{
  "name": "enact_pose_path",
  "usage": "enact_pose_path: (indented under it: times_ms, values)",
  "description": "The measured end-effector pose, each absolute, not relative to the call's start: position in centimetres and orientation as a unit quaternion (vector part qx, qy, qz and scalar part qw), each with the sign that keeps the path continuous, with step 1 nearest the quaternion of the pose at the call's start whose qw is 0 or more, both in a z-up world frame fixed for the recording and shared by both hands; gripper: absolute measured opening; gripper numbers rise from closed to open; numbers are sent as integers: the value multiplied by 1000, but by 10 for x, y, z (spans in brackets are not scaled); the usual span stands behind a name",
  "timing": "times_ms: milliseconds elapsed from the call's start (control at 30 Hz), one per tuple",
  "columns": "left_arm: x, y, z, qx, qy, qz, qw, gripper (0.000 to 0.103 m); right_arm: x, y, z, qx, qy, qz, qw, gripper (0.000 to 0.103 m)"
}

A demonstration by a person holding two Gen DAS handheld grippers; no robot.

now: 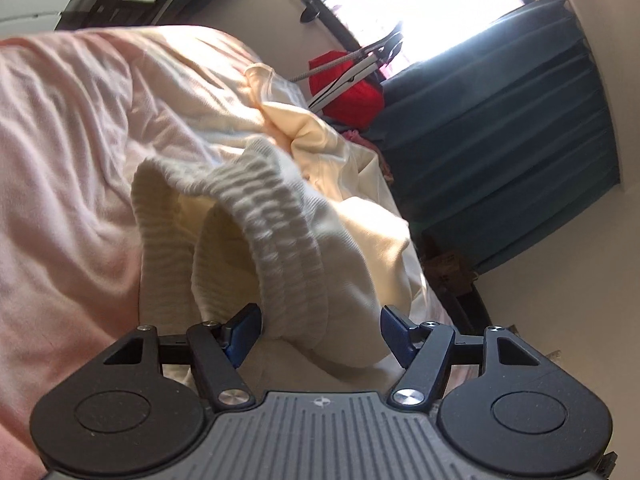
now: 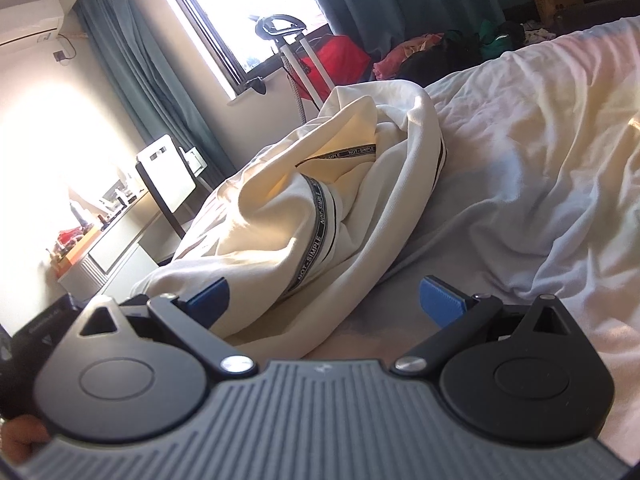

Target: Fold clothes

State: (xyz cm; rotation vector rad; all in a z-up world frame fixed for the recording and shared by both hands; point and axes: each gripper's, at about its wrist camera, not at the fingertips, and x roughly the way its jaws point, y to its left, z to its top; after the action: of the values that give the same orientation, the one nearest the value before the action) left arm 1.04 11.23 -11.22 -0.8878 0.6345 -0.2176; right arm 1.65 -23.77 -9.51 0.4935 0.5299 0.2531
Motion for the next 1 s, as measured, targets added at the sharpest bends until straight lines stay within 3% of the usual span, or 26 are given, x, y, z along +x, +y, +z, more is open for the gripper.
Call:
enact_pose_path:
  times_ms: [300, 433, 800, 1000]
  values:
    - [24, 101, -134, -434, 356, -135, 816, 67, 21, -234, -100, 248, 272, 132, 920, 103]
    - [29, 101, -141, -458, 349, -141, 805, 79, 22, -233, -102, 247, 279, 133, 918, 103]
    - [32, 132, -116, -516, 220, -181, 808, 80, 22, -228, -105, 241, 289, 136, 917, 103]
    - [62, 125, -89, -482, 182, -210, 831, 80, 23, -229, -104, 245, 288, 137, 915, 103]
